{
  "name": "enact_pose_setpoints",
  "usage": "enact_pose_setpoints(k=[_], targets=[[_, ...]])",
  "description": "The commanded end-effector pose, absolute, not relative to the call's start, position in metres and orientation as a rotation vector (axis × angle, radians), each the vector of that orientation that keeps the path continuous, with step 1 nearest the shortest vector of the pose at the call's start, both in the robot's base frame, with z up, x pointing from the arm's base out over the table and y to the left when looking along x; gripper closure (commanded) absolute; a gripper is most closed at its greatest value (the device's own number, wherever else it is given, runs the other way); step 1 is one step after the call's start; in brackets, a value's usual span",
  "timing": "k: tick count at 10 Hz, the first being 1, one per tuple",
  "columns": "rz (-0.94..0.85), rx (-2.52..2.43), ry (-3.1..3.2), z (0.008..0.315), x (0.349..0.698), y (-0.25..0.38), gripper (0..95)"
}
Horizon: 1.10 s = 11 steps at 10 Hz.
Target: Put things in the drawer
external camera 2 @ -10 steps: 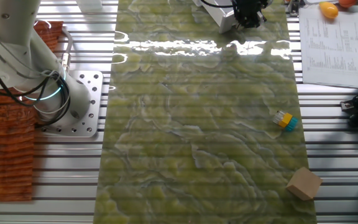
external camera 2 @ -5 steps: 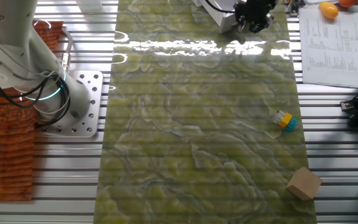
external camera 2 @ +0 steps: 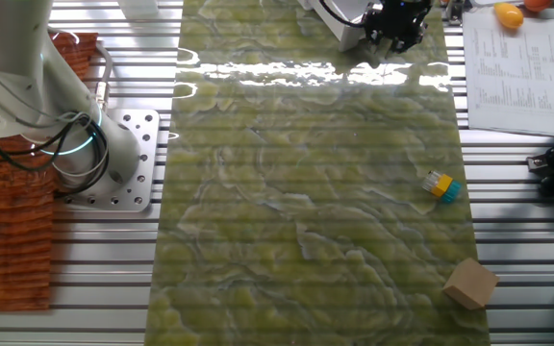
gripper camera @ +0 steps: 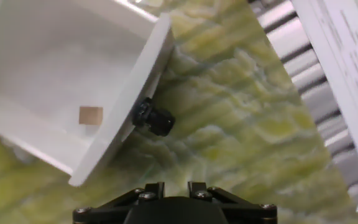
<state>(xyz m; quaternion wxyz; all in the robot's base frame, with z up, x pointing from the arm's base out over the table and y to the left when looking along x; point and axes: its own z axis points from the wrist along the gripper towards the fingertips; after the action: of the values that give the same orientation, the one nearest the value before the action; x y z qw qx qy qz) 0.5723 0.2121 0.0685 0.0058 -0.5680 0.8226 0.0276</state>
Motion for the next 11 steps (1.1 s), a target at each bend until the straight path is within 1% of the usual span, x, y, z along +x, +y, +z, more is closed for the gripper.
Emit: enact_pose_setpoints(k=[1,9,10,11], targets=[[0.07,-1.974,2.426,0.0689,0.5724,0.2124,76.0],[0.045,-2.154,2.26,0.0698,0.5727,0.2097,76.0],[0.014,-2.246,2.192,0.0698,0.5727,0.2097,57.0],[-0.006,-2.305,2.147,0.0698,0.5727,0.2097,57.0]])
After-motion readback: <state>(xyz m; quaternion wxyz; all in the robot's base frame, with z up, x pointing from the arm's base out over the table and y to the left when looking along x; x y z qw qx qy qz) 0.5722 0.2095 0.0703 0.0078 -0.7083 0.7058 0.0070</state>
